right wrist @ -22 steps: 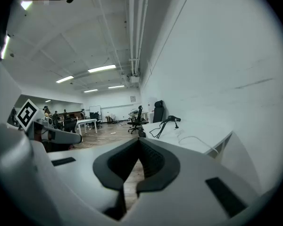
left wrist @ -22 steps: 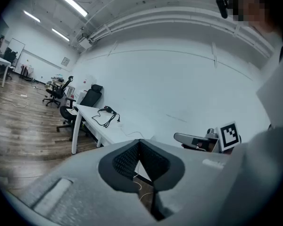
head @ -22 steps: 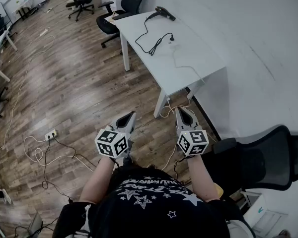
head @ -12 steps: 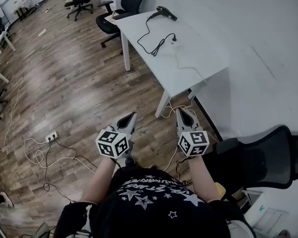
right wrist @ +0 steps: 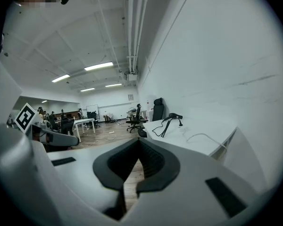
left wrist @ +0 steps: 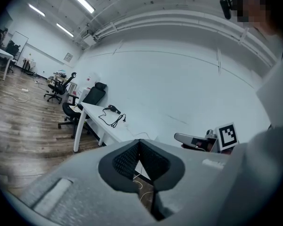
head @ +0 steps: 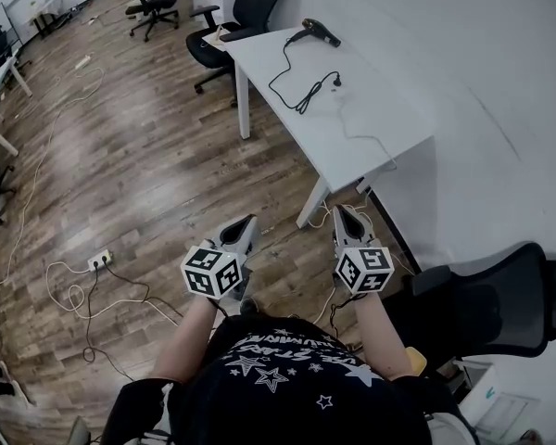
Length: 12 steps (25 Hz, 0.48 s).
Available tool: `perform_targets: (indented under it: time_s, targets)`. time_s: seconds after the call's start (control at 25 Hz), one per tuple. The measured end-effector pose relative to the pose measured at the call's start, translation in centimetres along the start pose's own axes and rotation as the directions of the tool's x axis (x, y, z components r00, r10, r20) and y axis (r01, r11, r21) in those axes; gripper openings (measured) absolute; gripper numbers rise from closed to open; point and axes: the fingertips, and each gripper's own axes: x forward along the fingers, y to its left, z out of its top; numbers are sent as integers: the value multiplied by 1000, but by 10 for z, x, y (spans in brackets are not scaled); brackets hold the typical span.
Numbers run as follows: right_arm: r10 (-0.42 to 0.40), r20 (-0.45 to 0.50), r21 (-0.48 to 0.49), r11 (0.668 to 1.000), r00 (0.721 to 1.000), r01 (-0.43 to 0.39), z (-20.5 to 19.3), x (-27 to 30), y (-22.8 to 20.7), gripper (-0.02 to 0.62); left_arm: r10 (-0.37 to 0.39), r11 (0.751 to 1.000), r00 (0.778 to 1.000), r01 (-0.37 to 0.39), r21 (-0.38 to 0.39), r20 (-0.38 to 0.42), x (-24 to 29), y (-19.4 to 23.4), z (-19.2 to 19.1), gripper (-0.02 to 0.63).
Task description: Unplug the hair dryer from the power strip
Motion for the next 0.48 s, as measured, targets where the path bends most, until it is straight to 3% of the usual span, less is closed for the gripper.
perform_targets:
  time_s: [0.48]
  targets:
    - [-59, -5, 18, 998, 998, 59, 2, 53, 33, 9, 14, 1000, 1000, -14, -24, -13, -32, 73, 10, 8]
